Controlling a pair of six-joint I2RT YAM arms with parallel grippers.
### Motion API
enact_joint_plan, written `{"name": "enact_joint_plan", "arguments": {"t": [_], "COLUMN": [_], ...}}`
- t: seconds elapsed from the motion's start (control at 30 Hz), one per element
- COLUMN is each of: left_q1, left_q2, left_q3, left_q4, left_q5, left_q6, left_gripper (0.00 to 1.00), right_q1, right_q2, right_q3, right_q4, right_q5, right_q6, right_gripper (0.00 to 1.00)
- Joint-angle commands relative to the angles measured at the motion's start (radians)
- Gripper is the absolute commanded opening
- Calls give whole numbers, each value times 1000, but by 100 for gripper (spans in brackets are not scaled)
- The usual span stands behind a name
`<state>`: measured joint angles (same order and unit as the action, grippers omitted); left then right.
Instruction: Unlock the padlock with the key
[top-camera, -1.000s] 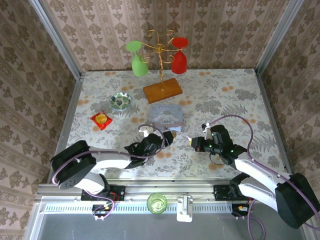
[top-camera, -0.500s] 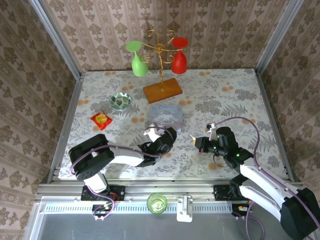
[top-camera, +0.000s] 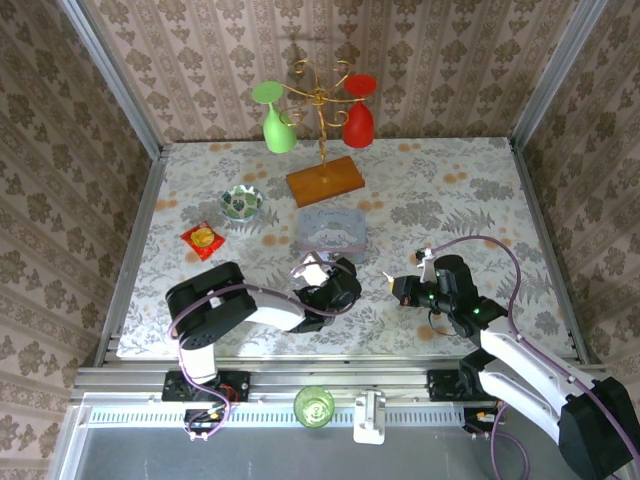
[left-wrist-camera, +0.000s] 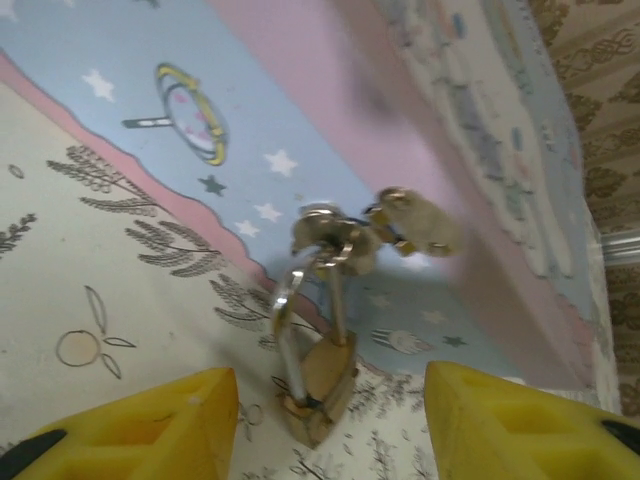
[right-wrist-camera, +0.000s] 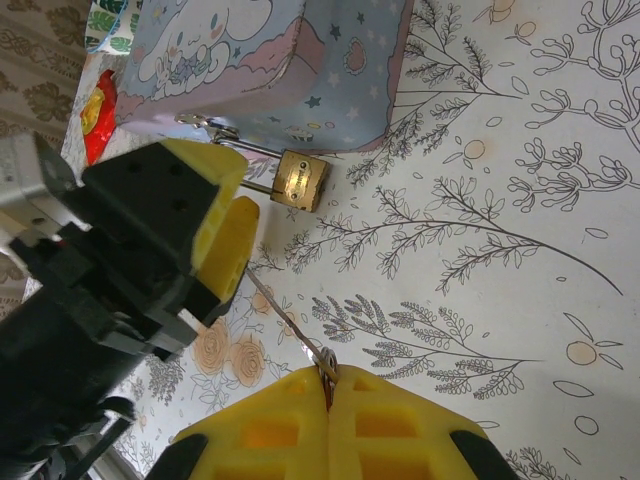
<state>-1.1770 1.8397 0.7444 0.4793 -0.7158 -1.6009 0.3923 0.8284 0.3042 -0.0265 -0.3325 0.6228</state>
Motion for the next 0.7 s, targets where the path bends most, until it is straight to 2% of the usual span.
{"name": "enact_joint_plan", "arguments": {"t": [0.0,0.1,0.4,0.43,0.5,0.57,0.6,0.67], "left_q1": [-6,-7,-7,-9,-9,-5,-1,8], "left_q2": [72,112,196,191,176,163,157,146], "left_q3": [7,11,62,61,56,41,30,8], "left_q4": [36,103,172,166,182,187,194,199], "left_q5": [-56,-57,-51,-48,-42,-31,-24,-8], "left_q6": [-51,-38,28,37,80,84,79,78], "left_gripper": [49,39,37,32,14,4,0,0], "right_q1": [-10,-14,-23,-23,-23,-24,-24,-25], "right_q2": [1,-1,-21,-23,-24,-16,-10,5], "right_q3": [-13,-9,-26,-29,-34,-37,-39,-42], "right_q4": [20,7,13,17,22,28,37,57], "right_q5": [-33,-45,-59,-59,-55,-55,-60,-71], "right_q6": [-26,-33,-23,-20,-20,-16,-12,-8], "right_gripper": [0,0,0,0,0,0,0,0]}}
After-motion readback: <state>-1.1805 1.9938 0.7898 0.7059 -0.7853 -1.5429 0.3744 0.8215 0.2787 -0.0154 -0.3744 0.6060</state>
